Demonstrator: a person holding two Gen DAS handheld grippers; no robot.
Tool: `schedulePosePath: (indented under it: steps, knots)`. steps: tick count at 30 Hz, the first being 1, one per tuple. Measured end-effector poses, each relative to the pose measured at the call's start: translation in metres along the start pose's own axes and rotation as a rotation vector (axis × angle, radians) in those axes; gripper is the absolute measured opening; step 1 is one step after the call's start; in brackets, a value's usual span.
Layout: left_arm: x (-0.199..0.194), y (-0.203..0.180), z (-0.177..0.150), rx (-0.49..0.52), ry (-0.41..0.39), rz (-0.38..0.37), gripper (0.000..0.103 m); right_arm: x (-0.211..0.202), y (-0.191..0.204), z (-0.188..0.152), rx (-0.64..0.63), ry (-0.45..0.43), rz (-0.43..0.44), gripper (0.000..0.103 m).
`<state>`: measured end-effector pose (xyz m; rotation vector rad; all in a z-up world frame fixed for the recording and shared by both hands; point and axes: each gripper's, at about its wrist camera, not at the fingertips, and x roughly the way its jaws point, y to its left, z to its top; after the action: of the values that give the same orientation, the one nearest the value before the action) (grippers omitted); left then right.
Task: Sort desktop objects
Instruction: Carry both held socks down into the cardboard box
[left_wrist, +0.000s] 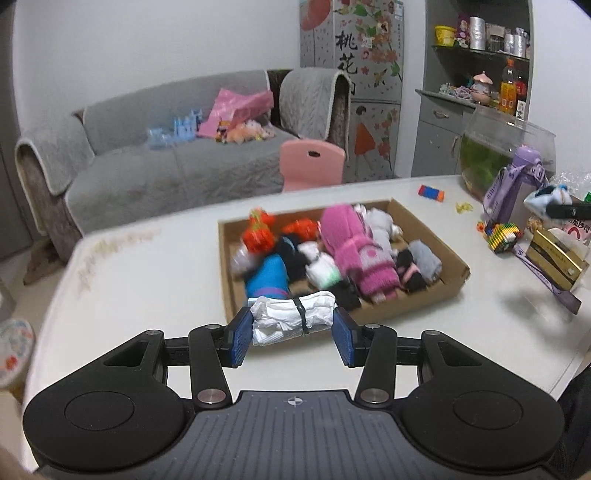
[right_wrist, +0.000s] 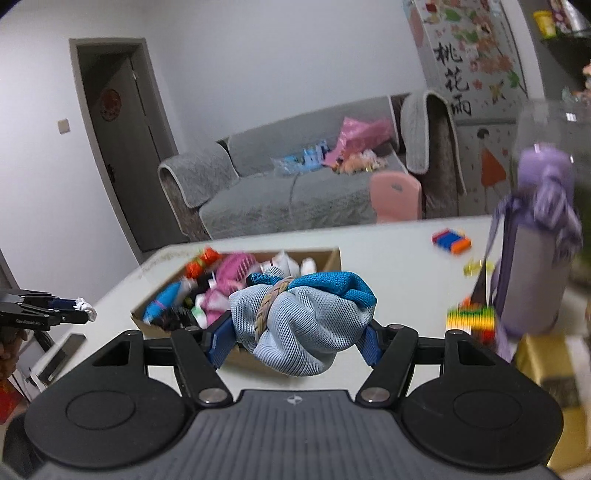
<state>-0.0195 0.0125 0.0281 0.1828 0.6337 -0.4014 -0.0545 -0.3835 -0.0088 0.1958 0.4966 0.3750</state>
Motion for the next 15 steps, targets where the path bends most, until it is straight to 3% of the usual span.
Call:
schedulePosePath:
  steps: [9, 15]
  knots:
    - [-0.004, 0.011, 0.051, 0.037, -0.042, 0.001, 0.053, 0.012, 0.001, 0.048, -0.014, -0.055, 0.064, 0.063]
    - [0.01, 0.011, 0.071, 0.044, -0.042, -0.013, 0.053, 0.029, 0.009, 0.061, -0.026, -0.05, 0.097, 0.063]
